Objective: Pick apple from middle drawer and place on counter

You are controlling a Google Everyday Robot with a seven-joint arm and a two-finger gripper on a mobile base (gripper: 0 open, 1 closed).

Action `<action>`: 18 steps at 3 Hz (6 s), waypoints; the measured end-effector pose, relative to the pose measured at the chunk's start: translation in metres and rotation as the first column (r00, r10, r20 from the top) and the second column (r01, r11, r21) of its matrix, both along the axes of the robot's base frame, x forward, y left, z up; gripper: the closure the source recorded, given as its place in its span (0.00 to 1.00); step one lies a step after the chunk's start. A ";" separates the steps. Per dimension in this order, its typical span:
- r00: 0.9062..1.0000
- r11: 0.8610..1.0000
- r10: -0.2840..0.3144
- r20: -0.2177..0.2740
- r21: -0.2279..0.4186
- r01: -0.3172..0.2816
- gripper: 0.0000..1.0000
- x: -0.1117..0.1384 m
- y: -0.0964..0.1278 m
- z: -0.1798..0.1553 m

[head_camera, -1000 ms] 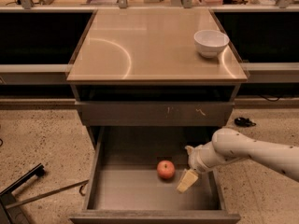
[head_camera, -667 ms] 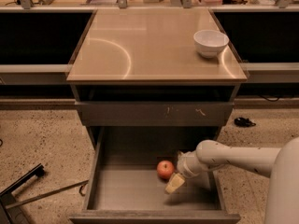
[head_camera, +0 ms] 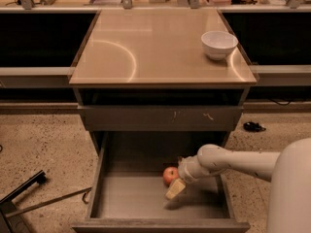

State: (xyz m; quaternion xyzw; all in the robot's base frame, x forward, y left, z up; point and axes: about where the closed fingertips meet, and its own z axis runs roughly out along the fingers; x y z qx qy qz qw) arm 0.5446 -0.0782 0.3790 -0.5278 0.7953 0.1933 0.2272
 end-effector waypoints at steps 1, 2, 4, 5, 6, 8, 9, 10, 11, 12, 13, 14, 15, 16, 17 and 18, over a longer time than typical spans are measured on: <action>1.000 0.999 0.028 -0.001 0.015 -0.028 0.00 0.006 0.018 -0.009; 0.999 0.999 0.042 -0.007 0.014 -0.042 0.00 0.011 0.028 -0.018; 0.999 0.999 0.042 -0.007 0.014 -0.042 0.42 0.011 0.028 -0.018; 0.999 0.999 0.042 -0.007 0.014 -0.042 0.66 0.011 0.028 -0.018; 0.999 0.998 0.040 -0.028 0.052 -0.038 0.89 0.012 0.026 -0.009; 0.995 0.960 0.100 0.020 0.260 -0.102 1.00 0.033 0.013 0.117; 0.982 0.928 0.177 0.068 0.322 -0.189 1.00 0.013 0.011 0.181; 0.960 0.894 0.249 0.132 0.349 -0.280 1.00 -0.014 0.013 0.237; 0.960 0.894 0.249 0.132 0.349 -0.280 1.00 -0.014 0.013 0.237; 0.958 0.902 0.253 0.131 0.327 -0.283 1.00 -0.012 0.013 0.253; 0.943 0.906 0.285 0.171 0.275 -0.323 1.00 -0.005 0.016 0.321; 0.906 0.879 0.336 0.256 0.261 -0.399 1.00 0.003 0.013 0.412; 0.870 0.841 0.359 0.337 0.287 -0.458 1.00 0.012 0.003 0.482; 0.862 0.842 0.349 0.367 0.281 -0.461 1.00 0.018 -0.002 0.497; 0.862 0.842 0.349 0.367 0.281 -0.461 1.00 0.018 -0.002 0.498; 0.836 0.845 0.348 0.425 0.245 -0.476 1.00 0.037 -0.004 0.529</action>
Offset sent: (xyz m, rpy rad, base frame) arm 0.0184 0.0364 -0.0266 0.0091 0.0082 0.0537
